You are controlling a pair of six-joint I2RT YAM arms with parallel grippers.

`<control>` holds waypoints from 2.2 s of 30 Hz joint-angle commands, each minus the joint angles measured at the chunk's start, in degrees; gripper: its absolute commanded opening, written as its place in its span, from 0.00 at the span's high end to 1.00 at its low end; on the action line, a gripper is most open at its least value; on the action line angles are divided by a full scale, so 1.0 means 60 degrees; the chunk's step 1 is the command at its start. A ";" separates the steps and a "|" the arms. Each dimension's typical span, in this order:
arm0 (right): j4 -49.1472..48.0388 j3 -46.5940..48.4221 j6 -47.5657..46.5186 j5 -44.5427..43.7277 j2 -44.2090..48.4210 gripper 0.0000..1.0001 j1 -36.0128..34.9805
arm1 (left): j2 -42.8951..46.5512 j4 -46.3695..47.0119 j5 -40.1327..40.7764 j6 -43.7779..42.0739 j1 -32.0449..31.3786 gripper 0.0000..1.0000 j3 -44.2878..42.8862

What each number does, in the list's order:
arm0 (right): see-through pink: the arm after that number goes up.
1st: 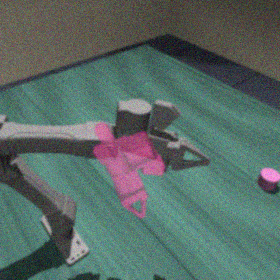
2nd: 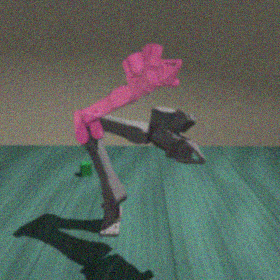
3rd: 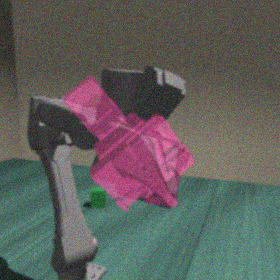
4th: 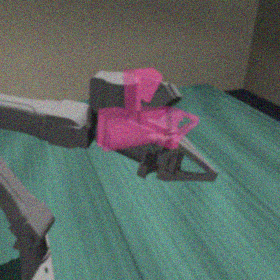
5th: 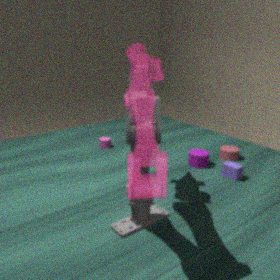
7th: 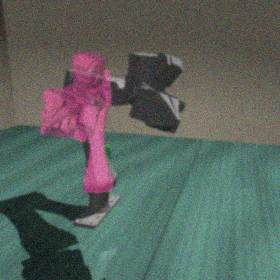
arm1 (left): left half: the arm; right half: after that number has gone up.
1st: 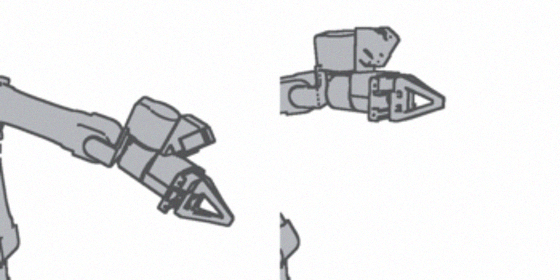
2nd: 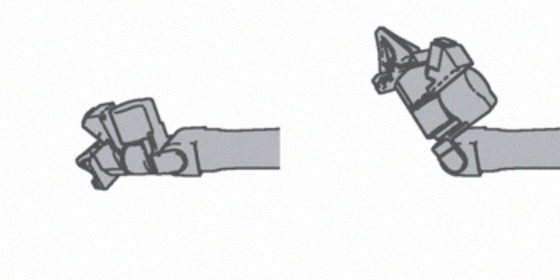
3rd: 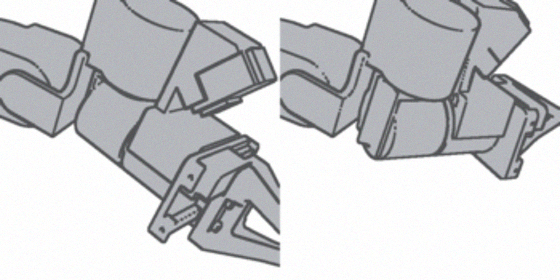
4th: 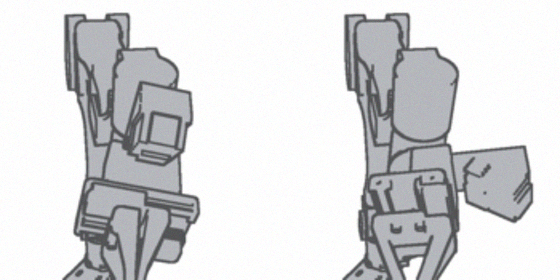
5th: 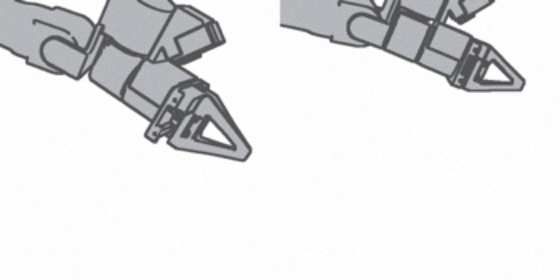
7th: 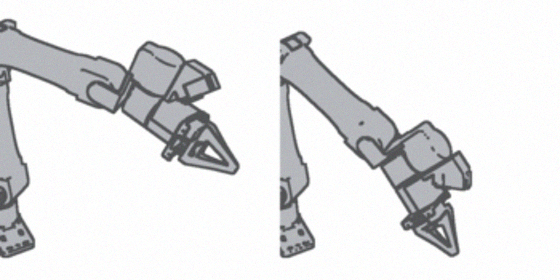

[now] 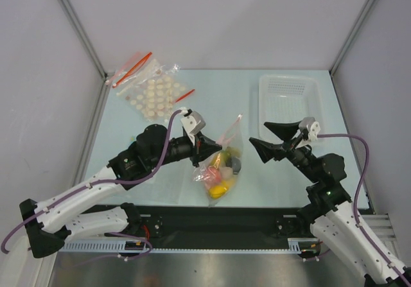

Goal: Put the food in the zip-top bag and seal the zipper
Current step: Zip the zipper food storage bag at the center of the board.

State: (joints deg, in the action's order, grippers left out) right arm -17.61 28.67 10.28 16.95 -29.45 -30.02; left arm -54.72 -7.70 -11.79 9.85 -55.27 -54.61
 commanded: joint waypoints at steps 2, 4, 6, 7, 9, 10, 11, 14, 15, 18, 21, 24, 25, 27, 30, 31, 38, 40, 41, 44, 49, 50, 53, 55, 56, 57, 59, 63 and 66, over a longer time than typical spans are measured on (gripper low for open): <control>-0.2058 -0.0543 0.1286 0.2254 0.0149 0.16 0.1558 | 0.0345 0.0757 -0.0027 -0.0323 -0.0047 0.99 0.0005; -0.3520 -0.0894 0.2515 0.3616 -0.0202 0.16 0.2348 | 0.0316 0.0771 -0.0085 -0.0352 -0.0047 1.00 0.0034; -0.5490 -0.1318 0.3859 0.4610 -0.0568 0.16 0.3287 | 0.0287 0.0815 -0.0231 -0.0367 -0.0047 1.00 0.0049; -0.6040 -0.1408 0.4259 0.4834 -0.1005 0.16 0.3493 | 0.0258 0.0830 -0.0406 -0.0381 -0.0032 1.00 0.0034; -0.7544 -0.1569 0.5048 0.5375 -0.1461 0.16 0.3787 | 0.0243 0.0976 -0.0713 -0.0410 -0.0032 1.00 0.0049; -0.8032 -0.1613 0.5257 0.5509 -0.1913 0.16 0.3846 | 0.0228 0.1063 -0.1194 -0.0411 -0.0047 1.00 0.0078; -0.8487 -0.1657 0.5447 0.5655 -0.2091 0.16 0.3861 | 0.0228 0.1195 -0.1387 -0.0396 -0.0032 1.00 0.0093; -0.9866 -0.1760 0.6078 0.6066 -0.2532 0.18 0.3890 | 0.0287 0.1240 -0.1842 -0.0367 -0.0032 1.00 0.0107; -1.0231 -0.1760 0.6152 0.6197 -0.2533 0.18 0.3890 | 0.0316 0.1255 -0.1872 -0.0352 -0.0047 1.00 0.0136; -1.0439 -0.1789 0.6240 0.6359 -0.2372 0.19 0.3890 | 0.0331 0.1561 -0.2150 -0.0279 -0.0047 1.00 0.0166; -1.0498 -0.1745 0.6313 0.6534 -0.2196 0.20 0.3875 | 0.0360 0.1694 -0.2690 -0.0162 -0.0047 1.00 0.0166; -1.0601 -0.1687 0.6401 0.6696 -0.2108 0.20 0.3875 | 0.0418 0.1826 -0.3073 -0.0089 -0.0047 1.00 0.0224; -1.0601 -0.1687 0.6430 0.6711 -0.2108 0.20 0.3875 | 0.0448 0.1942 -0.3175 -0.0059 -0.0061 1.00 0.0254; -1.0630 -0.1687 0.6445 0.6726 -0.2094 0.20 0.3875 | 0.0550 0.2089 -0.3540 -0.0030 -0.0061 1.00 0.0312; -1.0659 -0.1687 0.6518 0.6726 -0.2064 0.20 0.3890 | 0.0653 0.2338 -0.3966 0.0058 -0.0105 1.00 0.0385; -1.0703 -0.1672 0.6576 0.6740 -0.2049 0.20 0.3861 | 0.0653 0.2368 -0.4025 0.0073 -0.0135 1.00 0.0386; -1.0966 -0.1570 0.6928 0.6988 -0.1873 0.20 0.3759 | 0.0492 0.2441 -0.4319 0.0131 -0.0237 1.00 0.0342; -1.1026 -0.1482 0.6958 0.7092 -0.1888 0.24 0.3642 | 0.0419 0.2427 -0.4406 0.0146 -0.0237 1.00 0.0298; -1.1011 -0.1467 0.6943 0.7150 -0.1888 0.24 0.3583 | 0.0361 0.2427 -0.4450 0.0161 -0.0252 1.00 0.0283; -1.0821 -0.1394 0.6783 0.7224 -0.1903 0.26 0.3393 | 0.0331 0.2470 -0.4684 0.0190 -0.0252 1.00 0.0269; -1.0791 -0.1321 0.6694 0.7370 -0.1932 0.32 0.3144 | 0.0228 0.2485 -0.4890 0.0234 -0.0310 1.00 0.0225; -1.0762 -0.1306 0.6665 0.7414 -0.1903 0.35 0.3100 | 0.0228 0.2456 -0.4861 0.0234 -0.0311 0.99 0.0210; -1.0253 -0.1175 0.6548 0.7385 -0.1917 0.58 0.2997 | 0.0213 0.2383 -0.4729 0.0190 -0.0296 1.00 0.0210; -1.0001 -0.1028 0.6416 0.7414 -0.1932 0.71 0.2924 | 0.0213 0.2354 -0.4598 0.0175 -0.0311 1.00 0.0195; -0.9928 -0.1028 0.6416 0.7385 -0.1918 0.77 0.2909 | 0.0214 0.2266 -0.4496 0.0175 -0.0311 1.00 0.0181; -0.9913 -0.1028 0.6416 0.7356 -0.1917 0.78 0.2909 | 0.0214 0.2179 -0.4350 0.0161 -0.0311 1.00 0.0152; -0.9578 -0.1028 0.6372 0.7080 -0.1845 0.96 0.2923 | 0.0184 0.1988 -0.3968 0.0044 -0.0311 1.00 0.0122; -0.8961 -0.1028 0.6094 0.6770 -0.1683 1.00 0.2909 | 0.0243 0.1929 -0.3602 -0.0030 -0.0311 0.89 0.0136; -0.8771 -0.1013 0.5962 0.6741 -0.1566 1.00 0.2865 | 0.0447 0.1987 -0.3324 -0.0074 -0.0311 0.60 0.0239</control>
State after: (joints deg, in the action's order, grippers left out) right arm -70.70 20.10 47.97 59.35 -39.88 -12.29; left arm -53.63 2.07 -34.35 9.91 -56.84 -52.05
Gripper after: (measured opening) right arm 0.010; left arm 0.317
